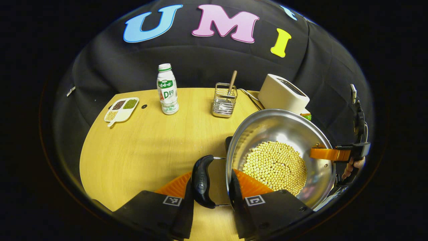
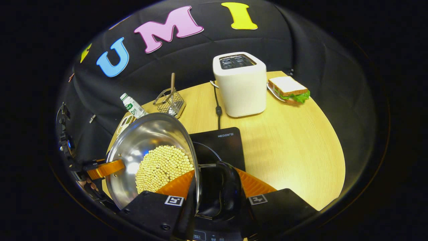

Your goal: First push the handle of the pot to place it horizontally, then grasp the pot with both hands and set it on the induction cooktop.

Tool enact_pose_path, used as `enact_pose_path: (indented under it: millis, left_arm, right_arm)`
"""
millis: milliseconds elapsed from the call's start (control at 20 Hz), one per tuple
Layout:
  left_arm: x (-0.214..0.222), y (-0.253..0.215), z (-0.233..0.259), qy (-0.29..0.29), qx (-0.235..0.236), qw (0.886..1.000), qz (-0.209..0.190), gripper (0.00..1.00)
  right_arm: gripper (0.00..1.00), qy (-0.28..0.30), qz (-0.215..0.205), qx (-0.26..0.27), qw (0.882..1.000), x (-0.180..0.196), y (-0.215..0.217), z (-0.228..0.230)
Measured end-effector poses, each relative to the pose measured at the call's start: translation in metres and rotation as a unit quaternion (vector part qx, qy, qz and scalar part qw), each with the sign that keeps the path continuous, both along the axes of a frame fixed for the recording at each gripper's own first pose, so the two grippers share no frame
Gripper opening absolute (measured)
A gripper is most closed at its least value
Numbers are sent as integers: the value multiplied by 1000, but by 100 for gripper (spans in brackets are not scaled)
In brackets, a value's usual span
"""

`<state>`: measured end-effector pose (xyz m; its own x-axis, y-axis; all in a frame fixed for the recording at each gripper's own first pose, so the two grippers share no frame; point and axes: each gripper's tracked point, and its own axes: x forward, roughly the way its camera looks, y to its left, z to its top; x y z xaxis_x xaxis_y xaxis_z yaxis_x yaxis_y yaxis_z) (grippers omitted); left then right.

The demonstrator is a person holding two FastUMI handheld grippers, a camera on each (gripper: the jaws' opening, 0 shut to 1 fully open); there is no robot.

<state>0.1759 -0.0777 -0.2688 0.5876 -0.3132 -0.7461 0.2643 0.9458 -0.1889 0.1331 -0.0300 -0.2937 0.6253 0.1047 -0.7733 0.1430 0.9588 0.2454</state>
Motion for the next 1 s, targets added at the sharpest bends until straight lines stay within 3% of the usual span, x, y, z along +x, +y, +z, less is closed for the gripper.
enact_pose_path:
  millis: [250,1000]
  left_arm:
    - [0,-30,-8,4,-1,1000,-15,53]
    - [12,-39,-19,4,-3,1000,-15,53]
  right_arm:
    - [55,5,-13,0,1000,-6,-33,-8]
    - [55,10,-18,7,1000,0,-43,-17]
